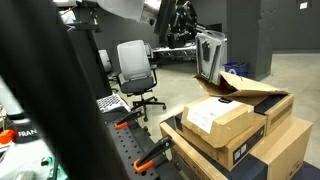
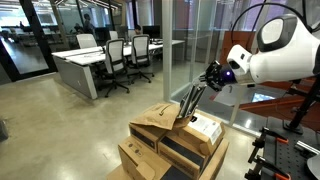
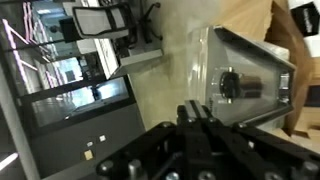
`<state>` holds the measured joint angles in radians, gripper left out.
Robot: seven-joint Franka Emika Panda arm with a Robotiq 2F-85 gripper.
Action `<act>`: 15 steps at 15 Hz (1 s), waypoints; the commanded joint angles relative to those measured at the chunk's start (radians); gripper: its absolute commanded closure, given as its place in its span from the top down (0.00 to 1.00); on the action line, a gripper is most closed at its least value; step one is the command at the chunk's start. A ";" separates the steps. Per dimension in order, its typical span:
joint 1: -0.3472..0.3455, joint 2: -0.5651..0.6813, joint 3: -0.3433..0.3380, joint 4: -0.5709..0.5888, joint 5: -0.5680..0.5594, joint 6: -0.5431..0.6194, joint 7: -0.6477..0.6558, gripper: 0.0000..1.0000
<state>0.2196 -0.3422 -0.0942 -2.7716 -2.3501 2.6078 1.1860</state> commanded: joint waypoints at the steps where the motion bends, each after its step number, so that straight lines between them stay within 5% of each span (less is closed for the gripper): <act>1: 0.016 -0.007 -0.002 -0.001 0.015 -0.026 0.001 0.00; 15: 0.026 -0.016 0.013 -0.002 0.018 -0.053 -0.009 0.00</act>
<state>0.2360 -0.3426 -0.0842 -2.7717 -2.3442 2.5792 1.1856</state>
